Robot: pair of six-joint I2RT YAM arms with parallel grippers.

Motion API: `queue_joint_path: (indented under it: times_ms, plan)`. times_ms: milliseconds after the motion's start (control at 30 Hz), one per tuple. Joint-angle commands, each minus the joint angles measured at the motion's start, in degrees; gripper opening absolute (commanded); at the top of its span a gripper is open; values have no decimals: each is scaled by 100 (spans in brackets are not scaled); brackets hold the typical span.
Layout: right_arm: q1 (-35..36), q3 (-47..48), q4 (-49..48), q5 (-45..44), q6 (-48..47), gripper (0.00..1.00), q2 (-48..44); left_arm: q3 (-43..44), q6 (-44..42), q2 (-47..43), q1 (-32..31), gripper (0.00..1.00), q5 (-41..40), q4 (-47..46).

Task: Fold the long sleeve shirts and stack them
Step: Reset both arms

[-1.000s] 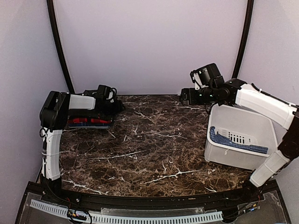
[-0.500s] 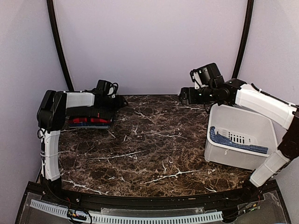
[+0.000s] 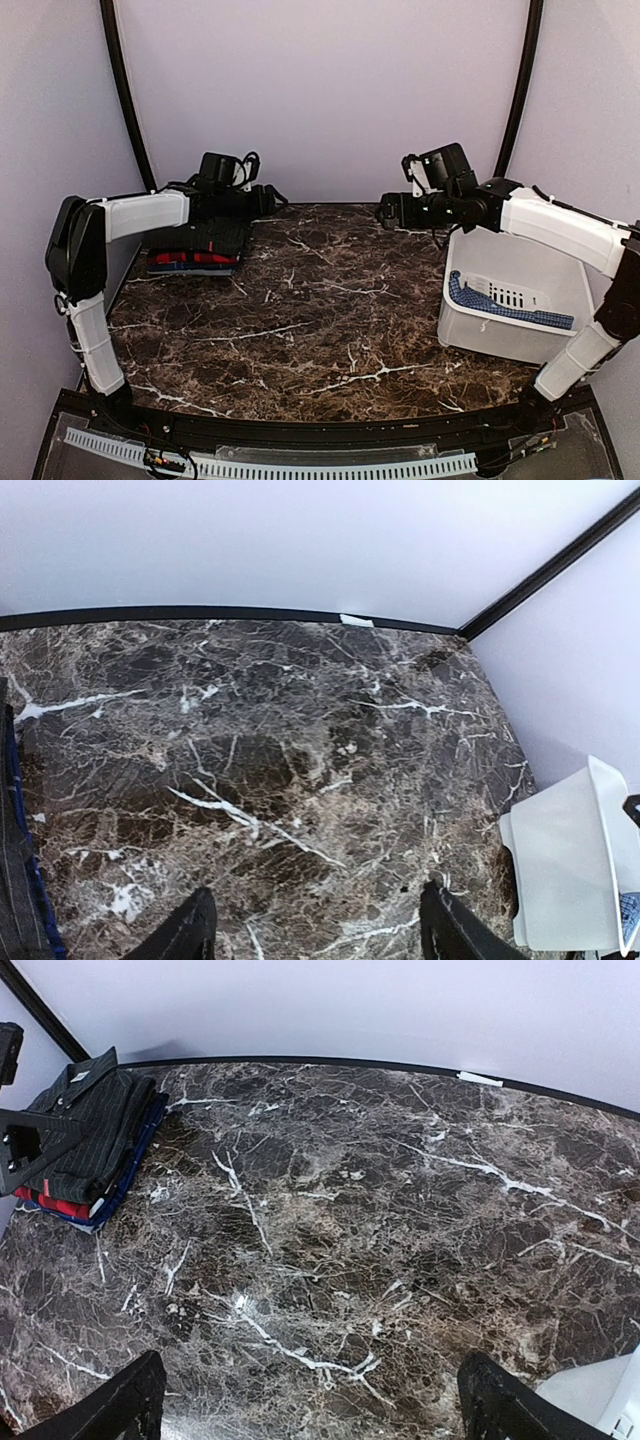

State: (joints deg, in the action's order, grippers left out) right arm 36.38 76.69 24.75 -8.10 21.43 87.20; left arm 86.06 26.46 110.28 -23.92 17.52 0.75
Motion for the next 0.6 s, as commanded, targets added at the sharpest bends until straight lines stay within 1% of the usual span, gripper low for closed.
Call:
queue_joint_path:
  times_ms: [0, 67, 133, 167, 233, 400, 567]
  plan:
    - [83, -66, -545, 322, -76, 99, -97, -517, -122, -877, -235, 68, -46, -383]
    - [145, -95, -675, 434, -117, 99, -115, -759, -116, -1135, -328, 69, -139, -448]
    - [208, -143, -835, 508, -150, 99, -160, -1092, -88, -1407, -399, 81, -233, -521]
    - [237, -186, -930, 561, -177, 99, -199, -1184, -84, -1493, -437, 88, -280, -553]
    - [261, -299, -1199, 681, -196, 99, -294, -1449, -68, -1781, -486, 92, -351, -676]
    - [272, -601, -1738, 991, -233, 99, -518, -2121, -77, -2485, -558, 99, -506, -815]
    - [273, -760, -2169, 1167, -242, 99, -594, -2736, -99, -3250, -574, 99, -680, -1010]
